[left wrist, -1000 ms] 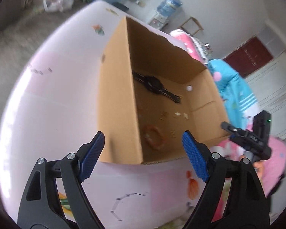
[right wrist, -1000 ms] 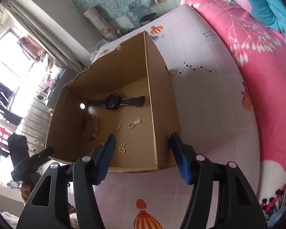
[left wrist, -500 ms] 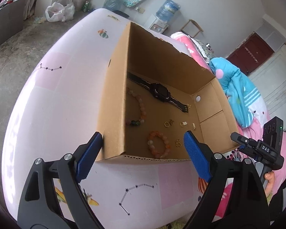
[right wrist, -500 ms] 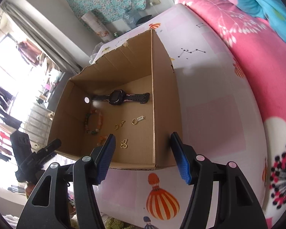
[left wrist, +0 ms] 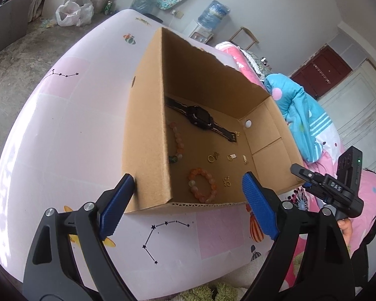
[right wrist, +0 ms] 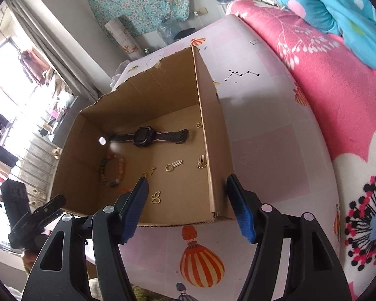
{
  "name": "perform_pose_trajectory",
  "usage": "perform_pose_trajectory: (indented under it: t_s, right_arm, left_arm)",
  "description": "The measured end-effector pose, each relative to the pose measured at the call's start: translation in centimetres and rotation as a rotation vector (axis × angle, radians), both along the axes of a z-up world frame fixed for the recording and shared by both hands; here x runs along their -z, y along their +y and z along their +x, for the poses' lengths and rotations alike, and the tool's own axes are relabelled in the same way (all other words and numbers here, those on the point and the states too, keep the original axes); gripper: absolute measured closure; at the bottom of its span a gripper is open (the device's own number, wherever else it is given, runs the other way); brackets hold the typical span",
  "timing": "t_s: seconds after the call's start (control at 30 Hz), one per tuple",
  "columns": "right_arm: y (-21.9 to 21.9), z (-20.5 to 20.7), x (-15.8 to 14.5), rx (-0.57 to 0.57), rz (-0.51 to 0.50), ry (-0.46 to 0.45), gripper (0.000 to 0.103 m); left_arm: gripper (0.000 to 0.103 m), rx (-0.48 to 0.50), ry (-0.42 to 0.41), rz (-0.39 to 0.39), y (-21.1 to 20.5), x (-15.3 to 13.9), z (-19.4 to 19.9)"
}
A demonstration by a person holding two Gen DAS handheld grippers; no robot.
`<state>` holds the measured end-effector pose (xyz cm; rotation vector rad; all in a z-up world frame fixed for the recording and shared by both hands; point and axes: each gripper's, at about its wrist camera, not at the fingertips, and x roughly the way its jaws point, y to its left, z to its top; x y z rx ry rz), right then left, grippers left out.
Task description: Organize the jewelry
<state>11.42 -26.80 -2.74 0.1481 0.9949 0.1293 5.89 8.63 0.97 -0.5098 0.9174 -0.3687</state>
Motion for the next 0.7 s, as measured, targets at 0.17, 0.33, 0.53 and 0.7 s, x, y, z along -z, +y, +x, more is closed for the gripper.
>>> perform_pose_trajectory:
  t_s: [0.17,0.33,0.53,0.7]
  right_arm:
    - [0.2,-2.3,-0.9,0.056,-0.076,-0.089,0.028]
    - [1.7,-5.9,-2.1,0.086,-0.172,-0.198,0.017]
    - [4.9,-8.9,-2.1,0.041,-0.244,-0.251,0.007]
    - [6.8,-10.1,-1.6,0.027,-0.303,-0.268,0.007]
  left_arm:
    - [0.019,-0.041,-0.130,0.140,0.0,-2.1,-2.6]
    - [0.014,-0.082,-0.213,0.298,-0.4,-4.0,-5.4]
    - [0.010,-0.110,-0.254,0.379,-2.0,-5.5,-7.1]
    - [0.009,-0.152,-0.279,0.486,-4.5,-6.2,-6.9]
